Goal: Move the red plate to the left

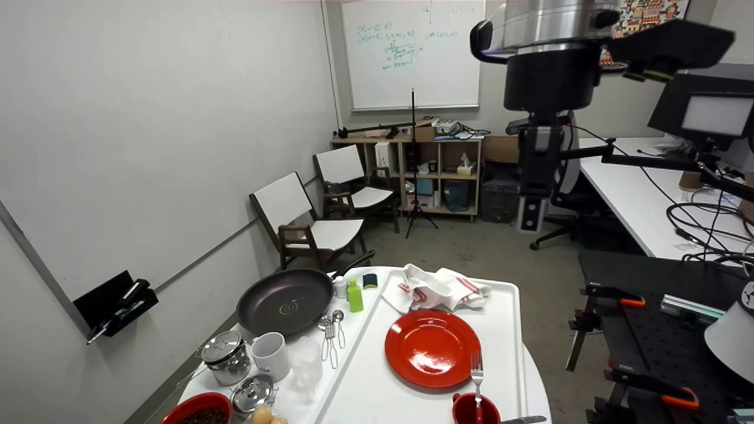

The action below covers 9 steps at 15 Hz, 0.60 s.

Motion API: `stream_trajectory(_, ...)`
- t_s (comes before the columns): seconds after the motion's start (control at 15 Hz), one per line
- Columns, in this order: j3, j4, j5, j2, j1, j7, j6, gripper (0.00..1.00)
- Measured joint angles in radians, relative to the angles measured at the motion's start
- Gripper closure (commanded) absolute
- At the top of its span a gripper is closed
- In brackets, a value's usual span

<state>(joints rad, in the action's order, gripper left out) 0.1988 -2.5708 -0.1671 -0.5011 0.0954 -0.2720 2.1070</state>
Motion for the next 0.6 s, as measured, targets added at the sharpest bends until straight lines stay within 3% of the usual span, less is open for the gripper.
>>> stream_trajectory(0.6, -0.108, 0.107, 0.083, 0.198, -0.108, 0.01, 0.109, 0.0)
